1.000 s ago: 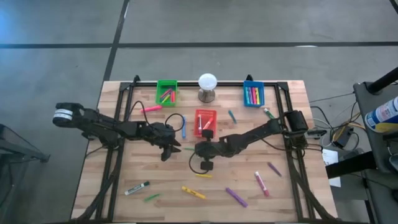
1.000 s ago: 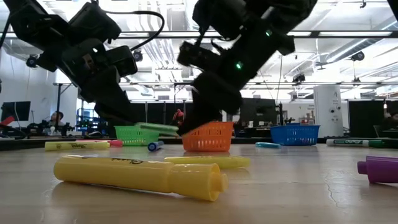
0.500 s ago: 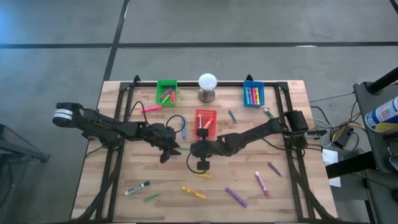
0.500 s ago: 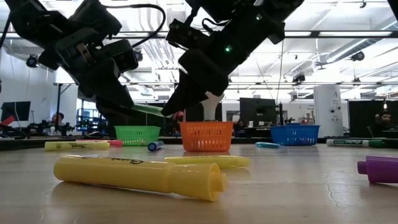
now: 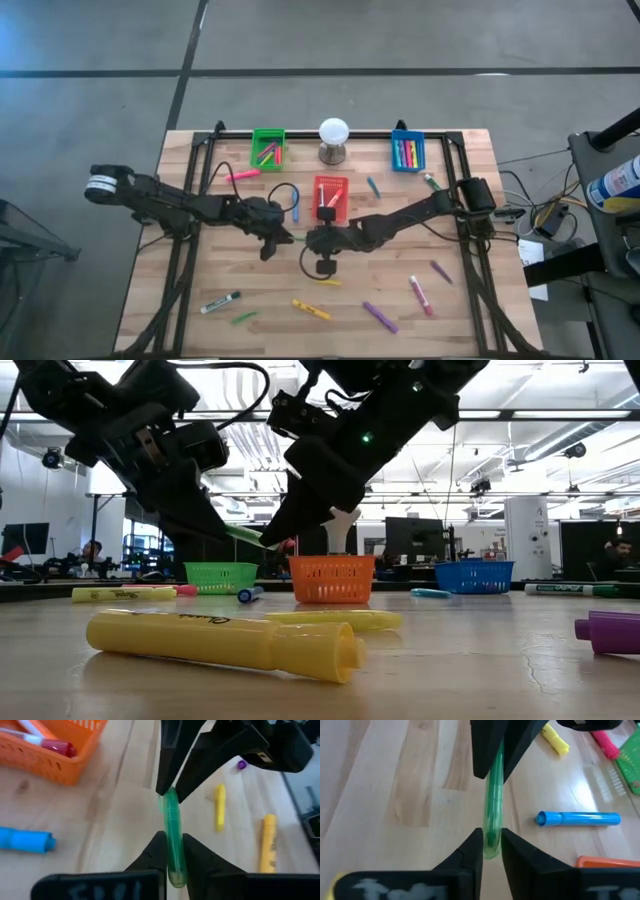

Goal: Pick & Place Markers
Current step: Put the top green pen into the green bin

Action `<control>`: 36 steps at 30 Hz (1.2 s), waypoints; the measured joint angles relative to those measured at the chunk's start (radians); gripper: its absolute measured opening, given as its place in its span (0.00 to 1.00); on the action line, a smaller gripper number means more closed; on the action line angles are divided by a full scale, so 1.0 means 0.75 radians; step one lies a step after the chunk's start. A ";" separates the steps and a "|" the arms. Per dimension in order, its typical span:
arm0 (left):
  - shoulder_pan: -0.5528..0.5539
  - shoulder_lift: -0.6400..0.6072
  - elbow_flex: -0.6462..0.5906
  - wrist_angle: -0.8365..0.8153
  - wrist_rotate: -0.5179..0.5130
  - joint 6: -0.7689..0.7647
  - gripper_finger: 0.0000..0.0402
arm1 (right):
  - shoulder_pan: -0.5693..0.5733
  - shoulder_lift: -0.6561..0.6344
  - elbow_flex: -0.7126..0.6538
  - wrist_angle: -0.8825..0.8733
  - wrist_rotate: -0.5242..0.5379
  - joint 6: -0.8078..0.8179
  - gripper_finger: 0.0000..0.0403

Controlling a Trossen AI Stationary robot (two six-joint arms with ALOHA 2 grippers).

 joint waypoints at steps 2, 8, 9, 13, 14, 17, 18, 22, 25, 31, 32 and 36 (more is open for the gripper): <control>0.004 0.000 0.001 -0.014 -0.037 0.016 0.07 | 0.000 0.000 0.000 0.002 0.001 0.015 0.20; 0.013 -0.040 0.017 -0.101 -0.118 0.074 0.07 | 0.021 -0.024 0.000 -0.051 0.068 0.059 0.34; 0.015 -0.058 0.025 -0.134 -0.144 0.087 0.07 | 0.028 -0.033 0.000 -0.076 0.096 0.066 0.36; 0.030 -0.147 0.050 -0.239 -0.222 0.123 0.07 | 0.054 -0.075 -0.001 -0.250 0.164 0.121 0.41; 0.037 -0.177 0.054 -0.258 -0.240 0.132 0.07 | 0.059 -0.085 -0.001 -0.296 0.171 0.149 0.41; 0.074 -0.257 0.059 -0.300 -0.304 0.152 0.07 | 0.082 -0.115 -0.008 -0.429 0.176 0.236 0.40; 0.096 -0.277 0.058 -0.314 -0.320 0.153 0.07 | 0.091 -0.123 -0.017 -0.449 0.176 0.257 0.39; 0.221 -0.328 0.058 -0.386 -0.340 0.152 0.07 | 0.132 -0.135 -0.067 -0.464 0.176 0.294 0.33; 0.355 -0.346 0.069 -0.430 -0.383 0.197 0.07 | 0.163 -0.136 -0.099 -0.463 0.192 0.330 0.27; 0.701 -0.300 0.148 -0.478 -0.429 0.283 0.07 | 0.204 -0.136 -0.154 -0.447 0.320 0.408 0.17; 0.754 -0.286 0.153 -0.484 -0.426 0.289 0.07 | 0.205 -0.136 -0.157 -0.446 0.333 0.418 0.15; 0.924 -0.203 0.175 -0.477 -0.415 0.300 0.07 | 0.213 -0.136 -0.172 -0.441 0.350 0.439 0.11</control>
